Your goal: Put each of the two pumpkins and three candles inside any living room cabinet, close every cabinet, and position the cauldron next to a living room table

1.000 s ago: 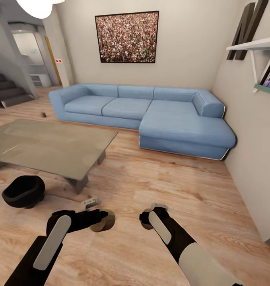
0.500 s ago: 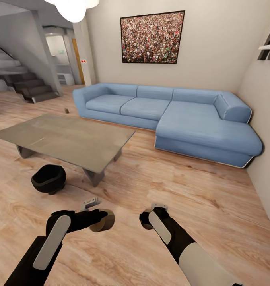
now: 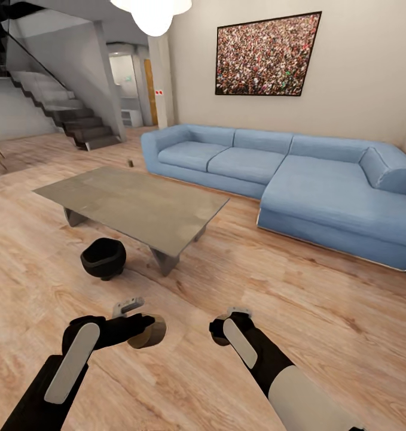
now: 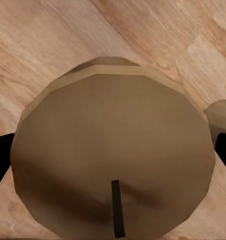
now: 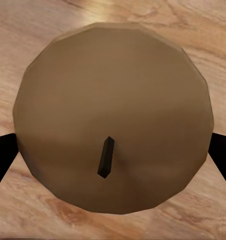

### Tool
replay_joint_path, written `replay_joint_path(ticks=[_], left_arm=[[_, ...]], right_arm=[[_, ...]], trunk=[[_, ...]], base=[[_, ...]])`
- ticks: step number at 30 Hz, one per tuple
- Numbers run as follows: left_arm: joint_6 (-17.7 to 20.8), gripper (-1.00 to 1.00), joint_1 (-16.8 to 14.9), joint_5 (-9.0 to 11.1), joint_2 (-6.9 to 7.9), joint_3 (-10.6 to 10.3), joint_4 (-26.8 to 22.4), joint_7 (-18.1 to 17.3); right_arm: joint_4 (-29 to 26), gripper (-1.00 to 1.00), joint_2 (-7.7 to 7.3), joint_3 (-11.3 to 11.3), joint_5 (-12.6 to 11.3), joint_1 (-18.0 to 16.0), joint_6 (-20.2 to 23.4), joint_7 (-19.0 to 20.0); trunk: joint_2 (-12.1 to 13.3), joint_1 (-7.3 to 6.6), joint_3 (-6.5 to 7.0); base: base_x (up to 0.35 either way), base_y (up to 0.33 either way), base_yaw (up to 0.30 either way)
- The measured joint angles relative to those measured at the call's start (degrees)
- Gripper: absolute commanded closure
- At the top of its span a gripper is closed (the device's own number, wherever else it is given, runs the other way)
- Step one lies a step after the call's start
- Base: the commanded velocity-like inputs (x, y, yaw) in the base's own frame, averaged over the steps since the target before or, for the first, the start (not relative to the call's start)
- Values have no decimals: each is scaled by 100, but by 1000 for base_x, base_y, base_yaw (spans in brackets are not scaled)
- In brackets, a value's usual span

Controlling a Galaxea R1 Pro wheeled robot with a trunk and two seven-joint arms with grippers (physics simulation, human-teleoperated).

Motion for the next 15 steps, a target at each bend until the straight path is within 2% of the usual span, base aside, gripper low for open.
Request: replay_joint_path(ticks=[3,8,15], left_arm=[[3,100,0,-4,1,80,12,128],[5,100,-8,57,-37,121,29,721],[-3,100,-20,67,-43,147,145,973]], right_arm=[[4,100,0,0,0,0,1,-1],[6,100,0,0,0,0,7,2],[6,100,11,0,-1,0,23,6]], trunk=[[0,0,0],[0,0,0],[0,0,0]], base=[[0,0,289],[0,0,290],[0,0,290]])
